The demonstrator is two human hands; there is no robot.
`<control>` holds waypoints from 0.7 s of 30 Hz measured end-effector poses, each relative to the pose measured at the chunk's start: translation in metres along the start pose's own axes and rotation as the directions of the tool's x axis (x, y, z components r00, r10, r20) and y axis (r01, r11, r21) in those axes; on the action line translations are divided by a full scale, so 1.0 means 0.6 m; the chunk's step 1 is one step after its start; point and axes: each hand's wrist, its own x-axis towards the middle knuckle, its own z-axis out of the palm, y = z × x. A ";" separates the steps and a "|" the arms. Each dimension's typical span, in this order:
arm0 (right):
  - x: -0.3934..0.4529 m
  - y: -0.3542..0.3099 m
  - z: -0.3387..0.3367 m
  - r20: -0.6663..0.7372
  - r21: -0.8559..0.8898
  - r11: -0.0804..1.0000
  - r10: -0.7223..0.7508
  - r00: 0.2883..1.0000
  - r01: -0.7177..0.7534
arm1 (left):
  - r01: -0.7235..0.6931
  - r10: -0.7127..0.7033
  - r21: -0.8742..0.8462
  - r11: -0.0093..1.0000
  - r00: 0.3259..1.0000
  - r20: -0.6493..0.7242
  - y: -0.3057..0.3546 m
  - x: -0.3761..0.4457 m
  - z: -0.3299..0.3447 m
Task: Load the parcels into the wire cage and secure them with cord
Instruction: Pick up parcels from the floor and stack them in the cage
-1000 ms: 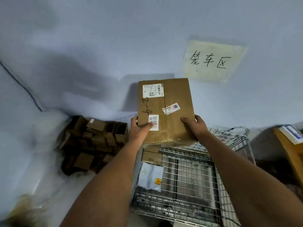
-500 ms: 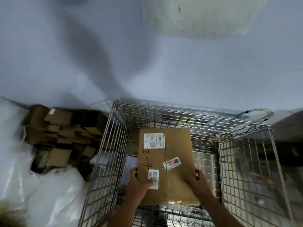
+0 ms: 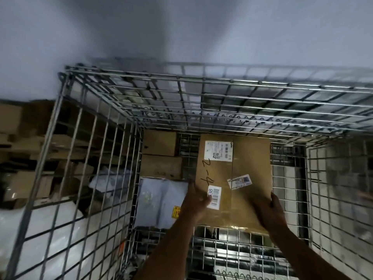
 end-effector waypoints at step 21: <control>0.045 -0.024 0.101 0.183 -0.311 0.950 0.034 0.983 0.025 | 0.057 -0.005 0.262 0.963 0.981 -0.196 -0.058 0.039 -0.037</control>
